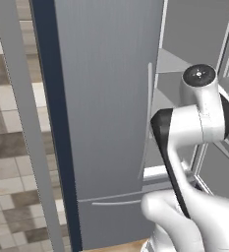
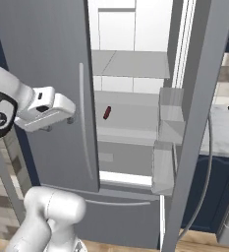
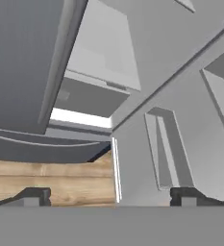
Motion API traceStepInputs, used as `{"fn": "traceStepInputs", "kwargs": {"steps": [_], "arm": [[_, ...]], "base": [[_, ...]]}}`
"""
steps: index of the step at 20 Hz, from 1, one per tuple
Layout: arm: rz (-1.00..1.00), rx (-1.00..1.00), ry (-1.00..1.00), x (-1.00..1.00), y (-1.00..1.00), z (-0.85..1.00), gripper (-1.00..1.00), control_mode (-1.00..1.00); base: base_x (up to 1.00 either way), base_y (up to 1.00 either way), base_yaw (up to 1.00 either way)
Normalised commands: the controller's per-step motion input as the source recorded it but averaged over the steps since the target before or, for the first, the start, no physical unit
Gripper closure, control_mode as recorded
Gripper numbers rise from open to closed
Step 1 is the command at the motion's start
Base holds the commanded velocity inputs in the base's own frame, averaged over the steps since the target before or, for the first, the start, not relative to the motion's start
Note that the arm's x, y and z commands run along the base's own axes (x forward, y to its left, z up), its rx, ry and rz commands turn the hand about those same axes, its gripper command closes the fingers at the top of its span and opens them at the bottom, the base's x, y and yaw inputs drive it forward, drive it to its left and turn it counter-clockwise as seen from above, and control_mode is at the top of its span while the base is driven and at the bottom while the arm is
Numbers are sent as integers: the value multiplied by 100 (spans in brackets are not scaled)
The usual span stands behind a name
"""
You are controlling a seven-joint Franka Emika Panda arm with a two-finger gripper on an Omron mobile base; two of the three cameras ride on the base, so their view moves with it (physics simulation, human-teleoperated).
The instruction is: Move the hot dog bun to the plate on the dining table and place the condiment next to that plate. Then navigate to the fridge and take the sausage and place it on the plate as well.
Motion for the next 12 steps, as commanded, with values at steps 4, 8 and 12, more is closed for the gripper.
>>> {"fn": "traceStepInputs", "kwargs": {"steps": [4,8,12], "arm": [[0,27,-15,36,31,-38,-100,-100],[1,23,-18,62,33,-35,-100,-100],[0,9,-1,100,16,-9,-100,-100]], "base": [[0,0,0],[0,0,0],[0,0,0]]}}
